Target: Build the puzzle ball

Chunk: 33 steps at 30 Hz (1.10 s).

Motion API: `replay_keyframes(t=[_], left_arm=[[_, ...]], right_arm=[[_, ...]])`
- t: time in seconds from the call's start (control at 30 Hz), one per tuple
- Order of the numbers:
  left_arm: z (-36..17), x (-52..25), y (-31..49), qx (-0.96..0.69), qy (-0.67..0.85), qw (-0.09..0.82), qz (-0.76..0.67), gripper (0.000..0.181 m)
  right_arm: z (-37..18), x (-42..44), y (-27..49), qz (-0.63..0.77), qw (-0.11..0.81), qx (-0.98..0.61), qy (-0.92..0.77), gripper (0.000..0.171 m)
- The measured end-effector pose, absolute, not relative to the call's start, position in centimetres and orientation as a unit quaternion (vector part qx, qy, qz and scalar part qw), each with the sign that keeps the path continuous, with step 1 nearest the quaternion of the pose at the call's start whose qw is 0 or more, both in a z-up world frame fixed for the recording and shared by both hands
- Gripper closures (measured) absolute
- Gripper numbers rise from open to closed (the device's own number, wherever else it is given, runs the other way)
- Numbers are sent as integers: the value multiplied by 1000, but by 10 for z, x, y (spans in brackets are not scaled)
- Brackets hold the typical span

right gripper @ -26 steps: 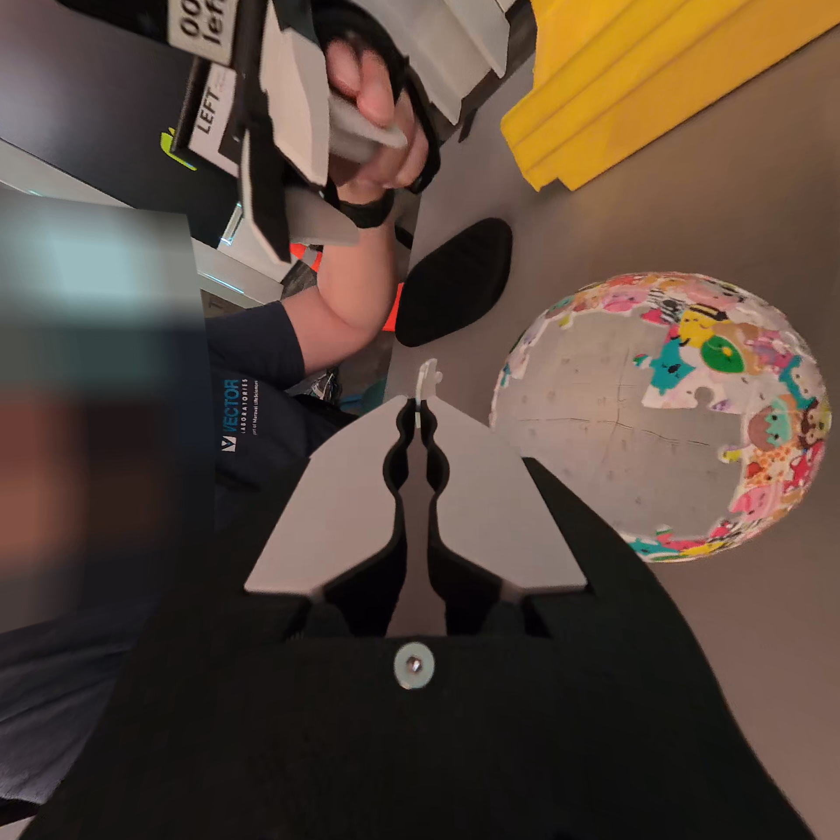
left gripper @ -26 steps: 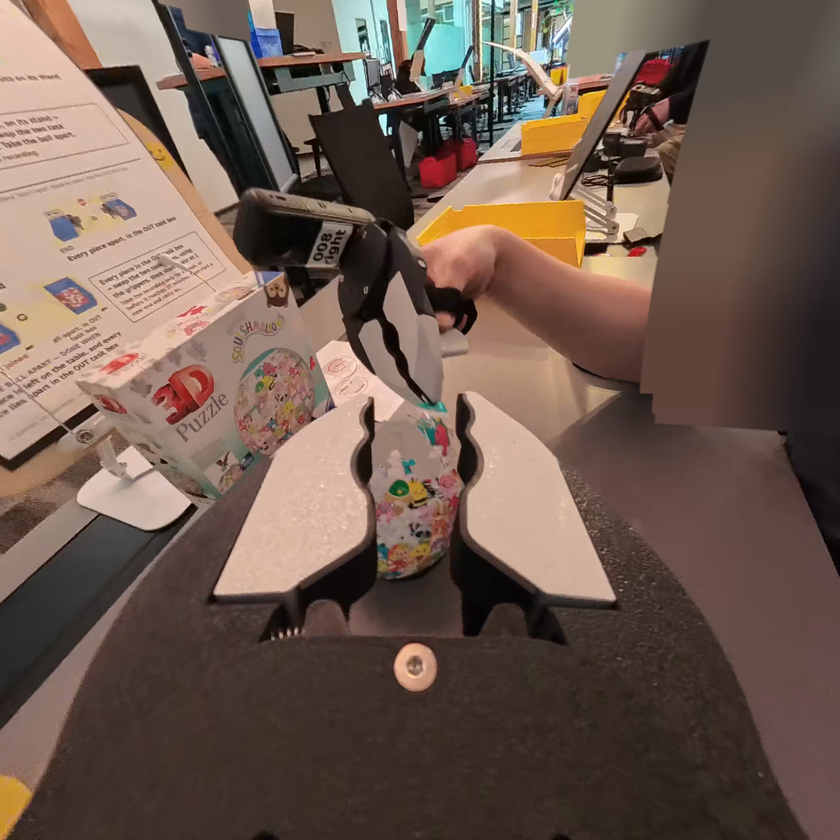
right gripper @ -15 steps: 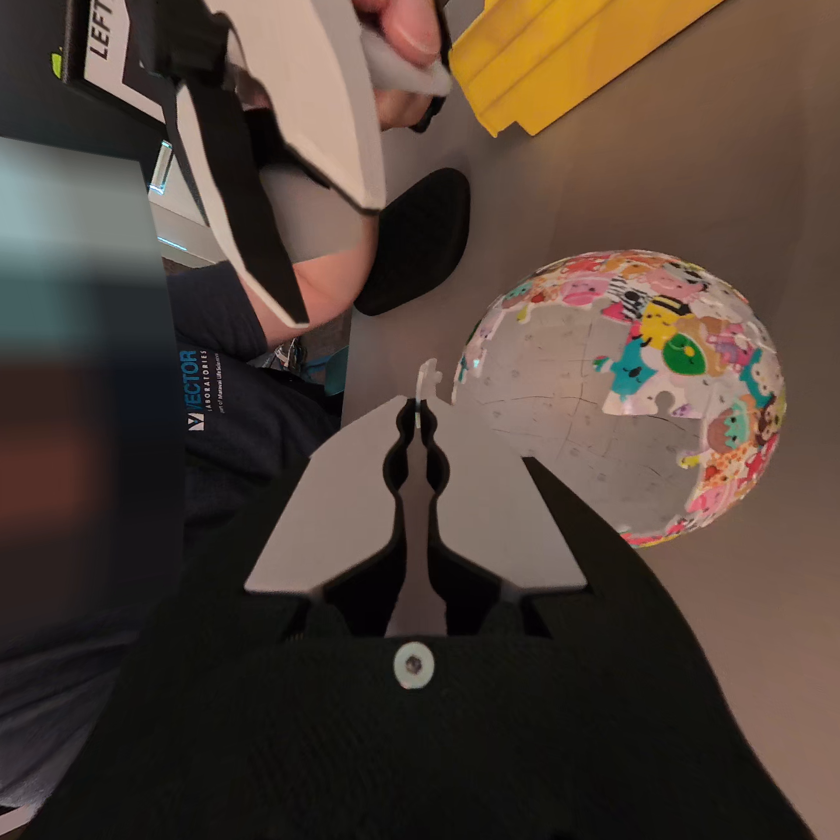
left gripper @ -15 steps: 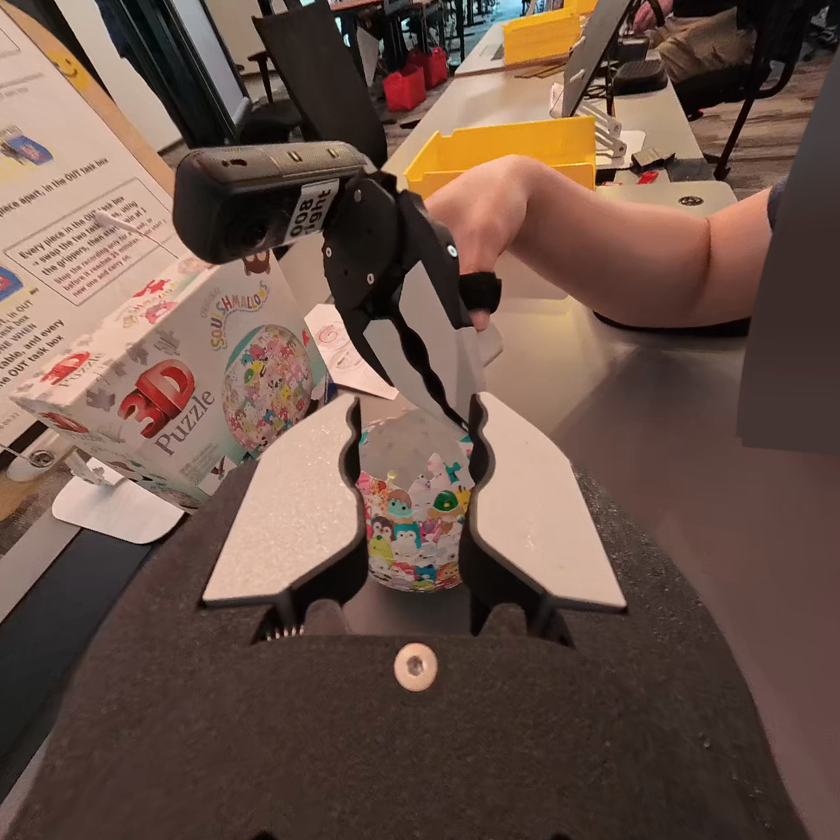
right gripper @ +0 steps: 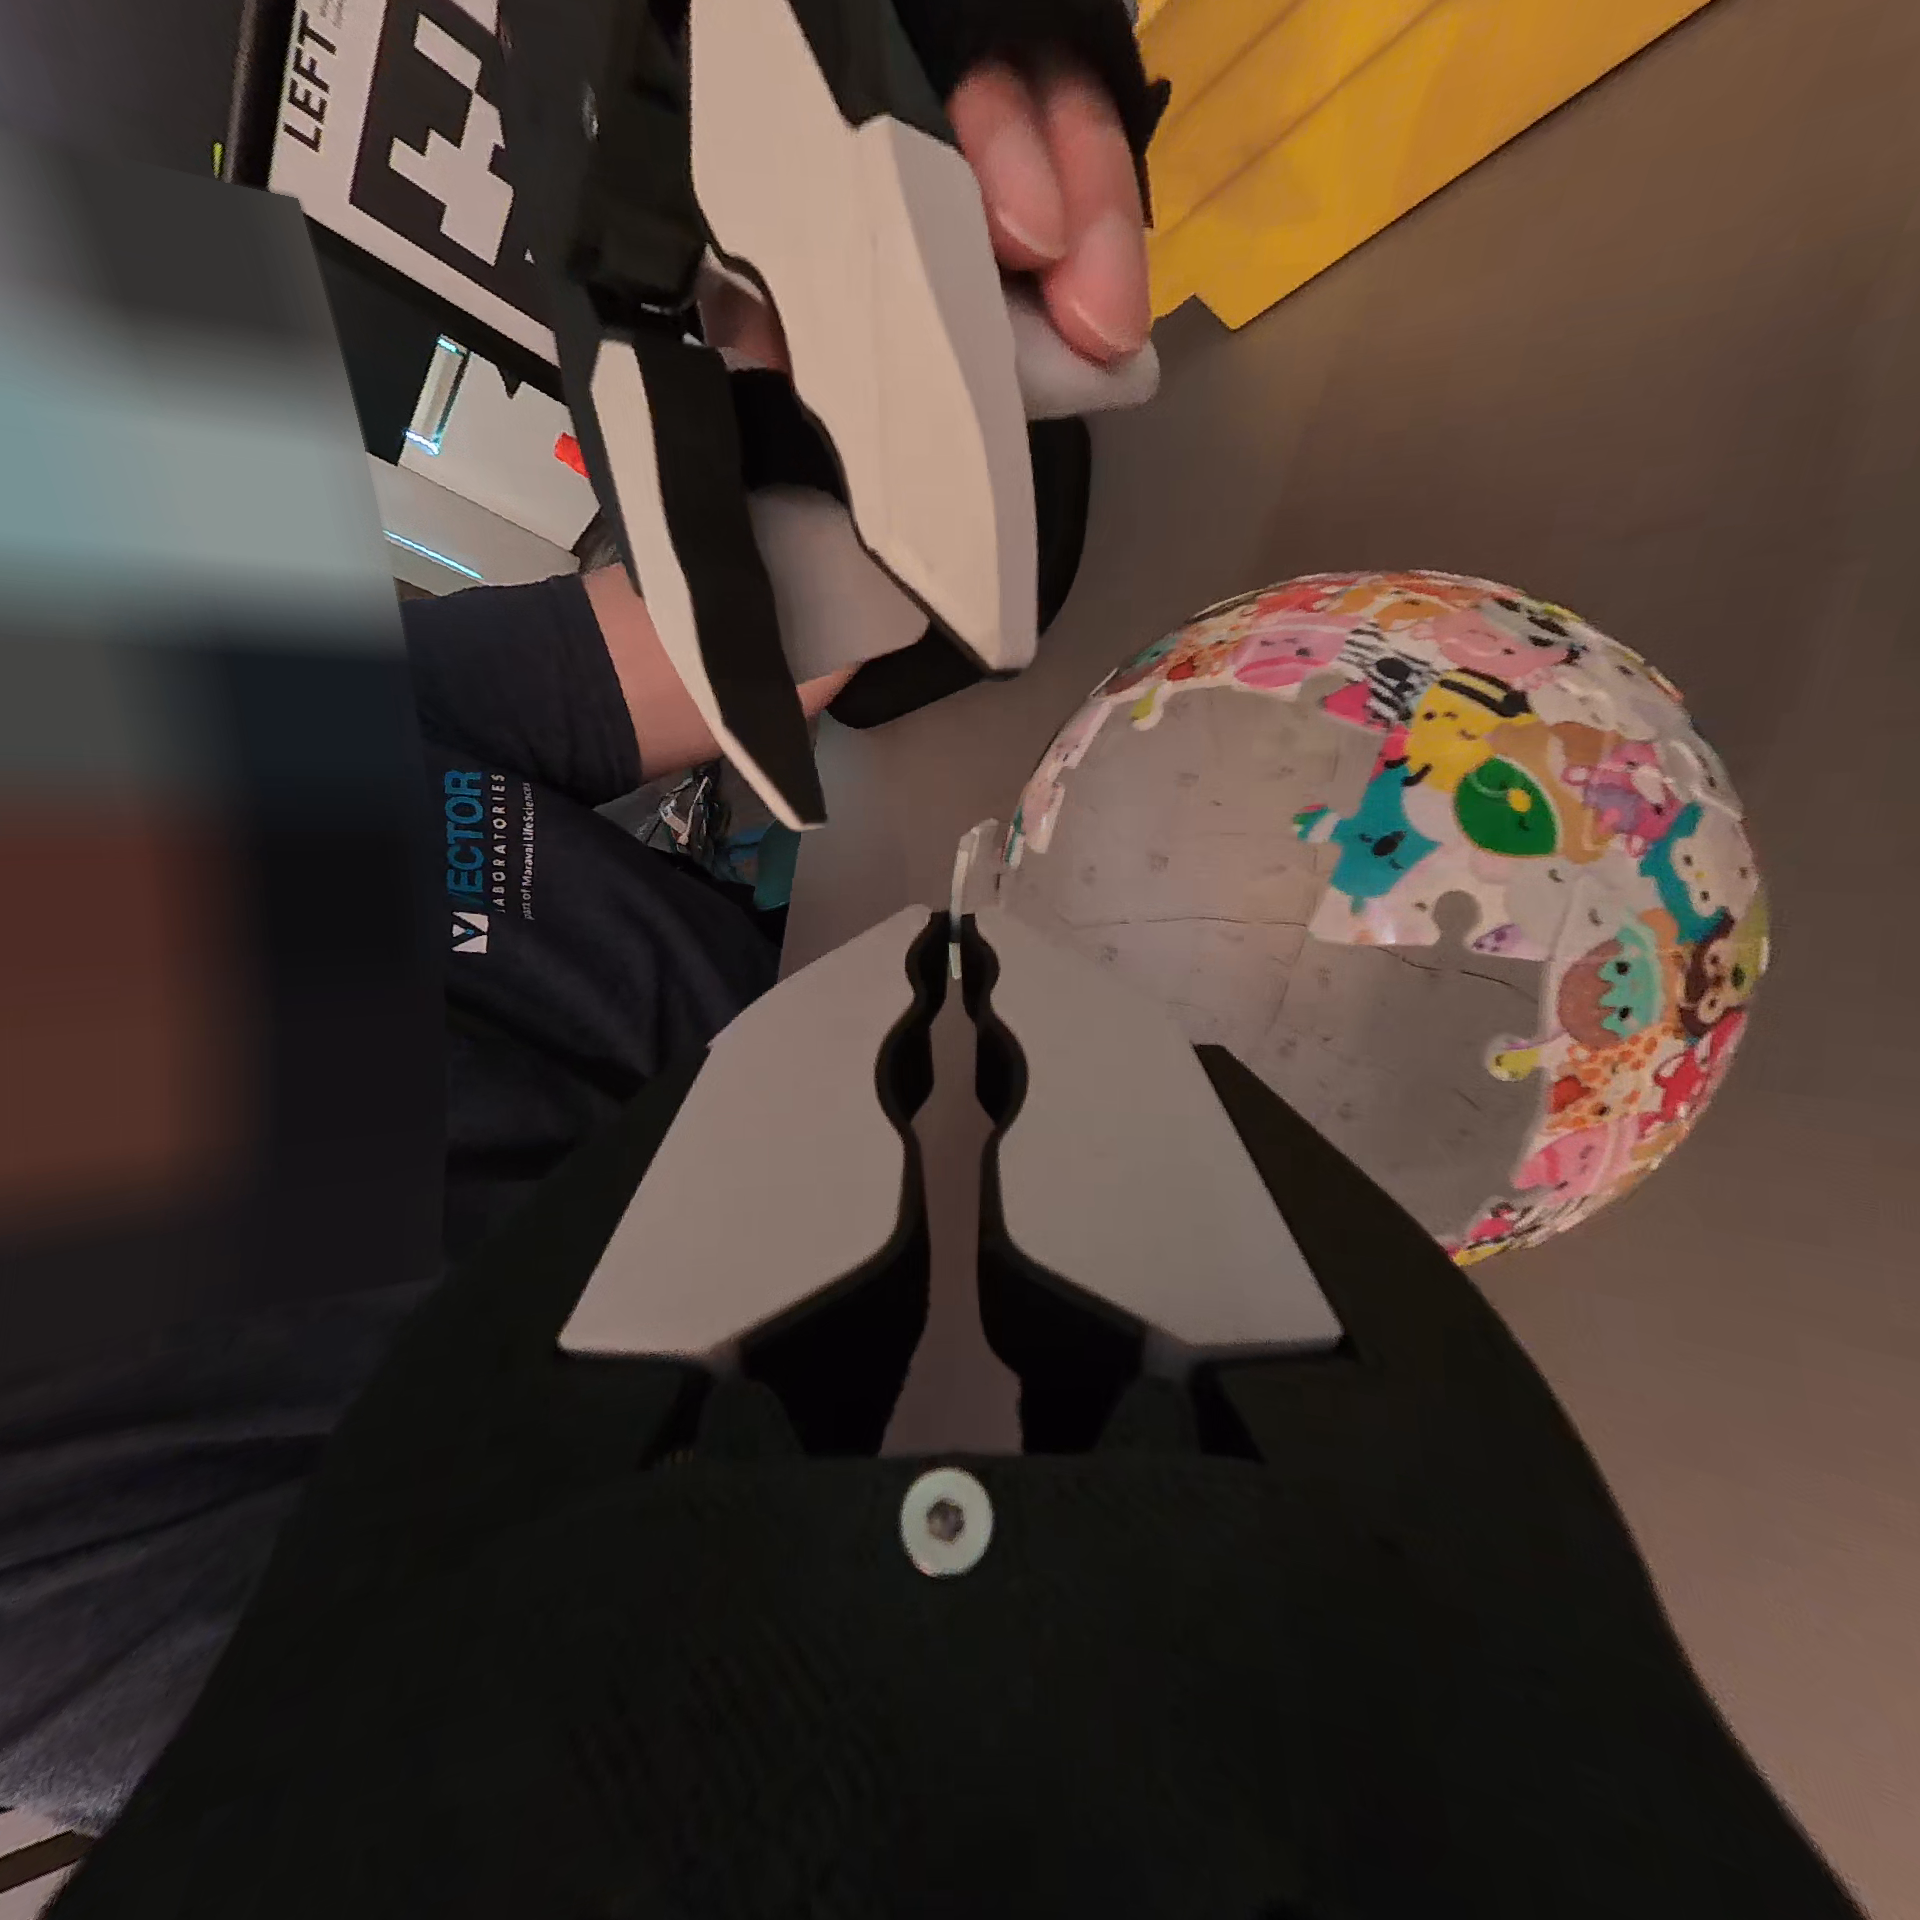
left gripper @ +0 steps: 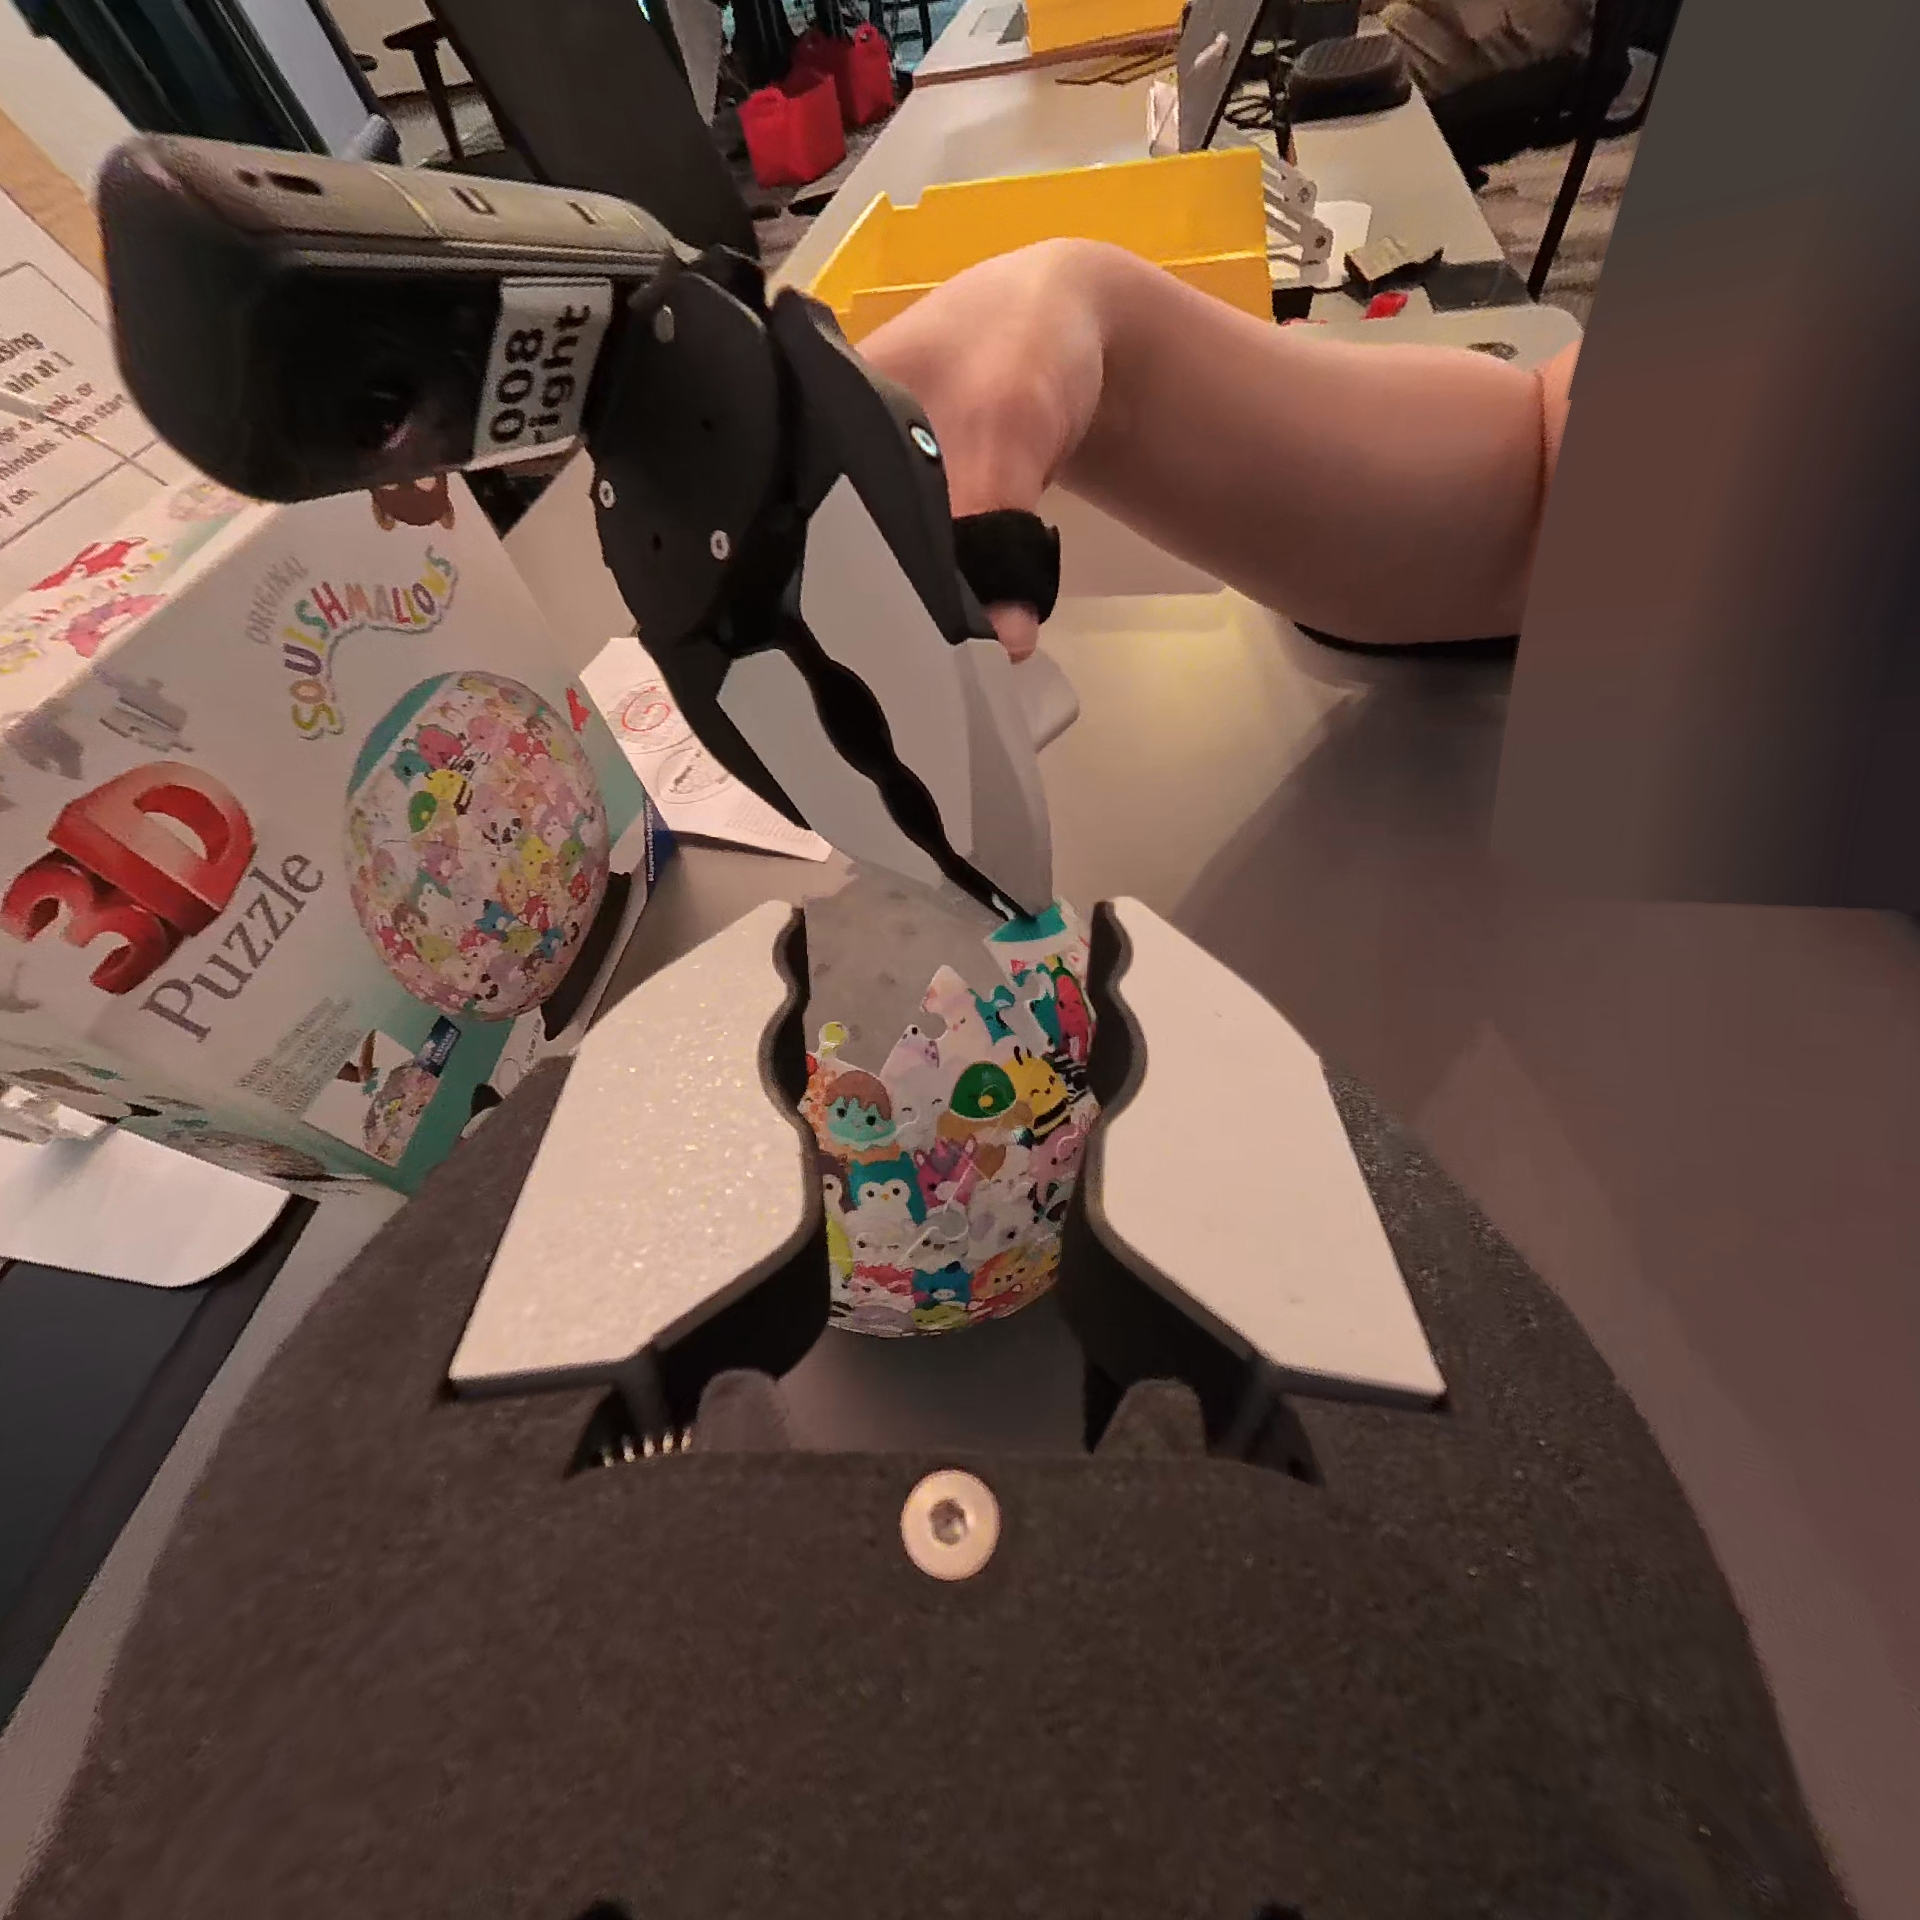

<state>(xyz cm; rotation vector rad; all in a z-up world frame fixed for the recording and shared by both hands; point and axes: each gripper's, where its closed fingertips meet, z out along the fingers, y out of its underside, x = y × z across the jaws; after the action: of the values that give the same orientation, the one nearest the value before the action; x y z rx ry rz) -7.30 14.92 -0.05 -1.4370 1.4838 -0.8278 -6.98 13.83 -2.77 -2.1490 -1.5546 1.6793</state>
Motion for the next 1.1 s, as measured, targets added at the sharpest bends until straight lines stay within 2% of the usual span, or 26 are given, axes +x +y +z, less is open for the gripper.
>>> replay_keyframes(t=[0.17, 0.47, 0.63, 1.1], left_arm=[[-5, -72, 149, -571, 612, 448, -314, 129], [-9, -75, 151, -562, 620, 454, -305, 141], [-10, -75, 152, -562, 621, 456, -302, 141], [-11, -74, 153, -564, 621, 457, -296, 141]], right_arm=[[-28, -69, 138, 528, -4, -683, -505, 168], [-25, -69, 138, 508, -29, -691, -513, 168], [-25, -67, 138, 505, -46, -700, -503, 168], [-24, -68, 140, 502, -16, -725, -471, 168]])
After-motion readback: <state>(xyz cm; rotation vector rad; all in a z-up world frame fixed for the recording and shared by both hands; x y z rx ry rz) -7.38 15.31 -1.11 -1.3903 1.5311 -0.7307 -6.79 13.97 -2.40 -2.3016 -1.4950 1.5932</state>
